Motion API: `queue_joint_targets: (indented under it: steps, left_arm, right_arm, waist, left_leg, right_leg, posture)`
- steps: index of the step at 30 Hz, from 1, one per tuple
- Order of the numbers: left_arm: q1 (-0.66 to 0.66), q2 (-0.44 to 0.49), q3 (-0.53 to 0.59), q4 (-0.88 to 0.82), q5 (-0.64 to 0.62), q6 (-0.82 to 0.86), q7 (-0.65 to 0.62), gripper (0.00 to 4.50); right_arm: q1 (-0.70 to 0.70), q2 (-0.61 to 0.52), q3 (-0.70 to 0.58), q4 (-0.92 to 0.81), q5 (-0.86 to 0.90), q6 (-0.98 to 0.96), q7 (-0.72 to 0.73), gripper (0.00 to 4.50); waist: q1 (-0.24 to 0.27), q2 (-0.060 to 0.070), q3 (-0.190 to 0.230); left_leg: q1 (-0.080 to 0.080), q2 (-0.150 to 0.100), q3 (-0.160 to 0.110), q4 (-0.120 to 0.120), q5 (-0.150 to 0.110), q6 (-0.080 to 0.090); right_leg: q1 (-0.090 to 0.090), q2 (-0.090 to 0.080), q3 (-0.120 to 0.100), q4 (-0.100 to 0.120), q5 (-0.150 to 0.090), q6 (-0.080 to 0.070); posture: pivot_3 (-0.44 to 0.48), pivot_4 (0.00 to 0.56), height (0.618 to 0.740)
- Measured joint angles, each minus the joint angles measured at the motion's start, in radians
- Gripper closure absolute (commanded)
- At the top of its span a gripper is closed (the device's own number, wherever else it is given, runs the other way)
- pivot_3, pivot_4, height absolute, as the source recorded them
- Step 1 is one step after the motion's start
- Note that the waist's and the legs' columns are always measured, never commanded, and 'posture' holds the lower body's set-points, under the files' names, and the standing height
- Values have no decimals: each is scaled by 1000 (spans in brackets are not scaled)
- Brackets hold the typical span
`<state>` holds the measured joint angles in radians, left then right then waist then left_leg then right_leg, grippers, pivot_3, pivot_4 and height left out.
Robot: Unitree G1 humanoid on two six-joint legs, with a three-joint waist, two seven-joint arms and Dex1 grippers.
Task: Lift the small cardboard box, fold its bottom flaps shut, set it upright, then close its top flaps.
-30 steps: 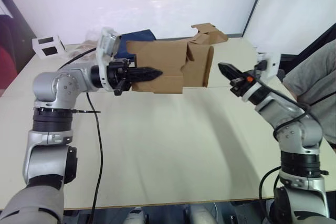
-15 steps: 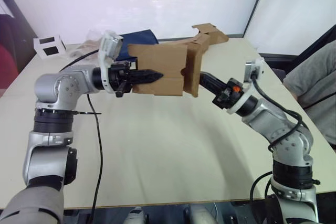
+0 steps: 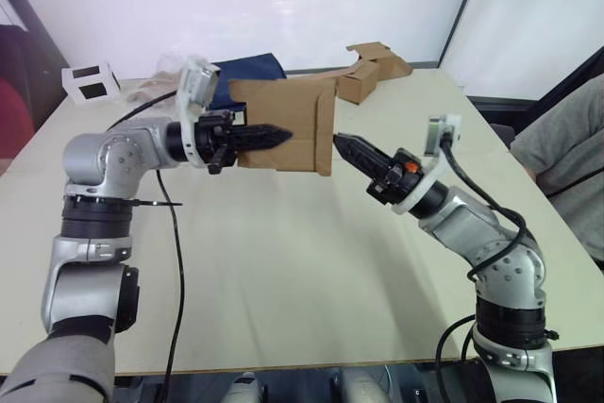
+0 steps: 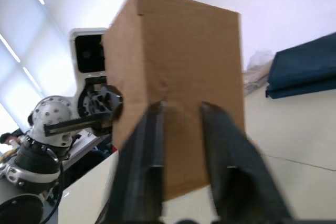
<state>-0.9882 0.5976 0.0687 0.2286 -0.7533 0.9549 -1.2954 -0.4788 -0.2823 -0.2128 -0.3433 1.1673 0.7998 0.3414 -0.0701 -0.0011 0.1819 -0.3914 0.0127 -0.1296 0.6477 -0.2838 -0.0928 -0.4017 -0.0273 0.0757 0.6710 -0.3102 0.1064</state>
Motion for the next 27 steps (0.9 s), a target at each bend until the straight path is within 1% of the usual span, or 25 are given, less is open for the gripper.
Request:
queue_joint_targets:
  steps: [4, 8, 12, 14, 15, 17, 18, 27]
  left_arm:
    - [0, 0, 1, 2, 0, -1, 7, 4500]
    - [0, 0, 2, 4, 0, 0, 12, 4500]
    - [0, 0, 2, 4, -1, 0, 16, 4500]
    - [0, 0, 2, 4, -1, 0, 17, 4500]
    - [0, 0, 2, 4, -1, 0, 17, 4500]
    - [0, 0, 2, 4, -1, 0, 18, 4500]
    - [0, 0, 2, 4, -1, 0, 18, 4500]
    - [0, 0, 2, 4, -1, 0, 18, 4500]
  right_arm:
    - [10, 33, -14, 15, 110, 5, -25, 2418]
    - [40, 63, -26, 15, 179, -1, -58, 2418]
    - [75, 73, -24, 15, 203, -5, -79, 2418]
    - [77, 74, -21, 15, 203, -11, -82, 2929]
    - [77, 75, -20, 15, 203, -13, -83, 3066]
    - [79, 77, -13, 15, 202, -20, -83, 3900]
    - [82, 78, -10, 15, 202, -23, -83, 4249]
    - [86, 88, 8, 15, 194, -53, -91, 4249]
  waist:
    - [0, 0, 0]
    - [1, 0, 0]
    - [0, 0, 0]
    - [0, 0, 0]
    - [0, 0, 0]
    - [-1, 0, 0]
    - [-1, 0, 0]
    - [0, 0, 0]
  left_leg:
    - [0, 0, 0, 0, 0, 0]
    - [0, 0, 0, 0, 0, 0]
    - [0, 0, 0, 0, 0, 0]
    - [0, 0, 0, 0, 0, 0]
    - [0, 0, 0, 0, 0, 0]
    - [0, 0, 0, 0, 0, 0]
    - [0, 0, 0, 0, 0, 0]
    - [0, 0, 0, 0, 0, 0]
  right_leg:
    - [0, 0, 0, 0, 0, 0]
    - [0, 0, 0, 0, 0, 0]
    - [0, 0, 0, 0, 0, 0]
    - [0, 0, 0, 0, 0, 0]
    - [0, 0, 0, 0, 0, 0]
    - [0, 0, 0, 0, 0, 0]
    - [0, 0, 0, 0, 0, 0]
    - [0, 0, 0, 0, 0, 0]
  posture:
    - [0, 150, 740]
    - [0, 150, 740]
    - [0, 150, 740]
    - [0, 150, 740]
    - [0, 150, 740]
    - [0, 150, 740]
    - [0, 150, 740]
    - [0, 150, 740]
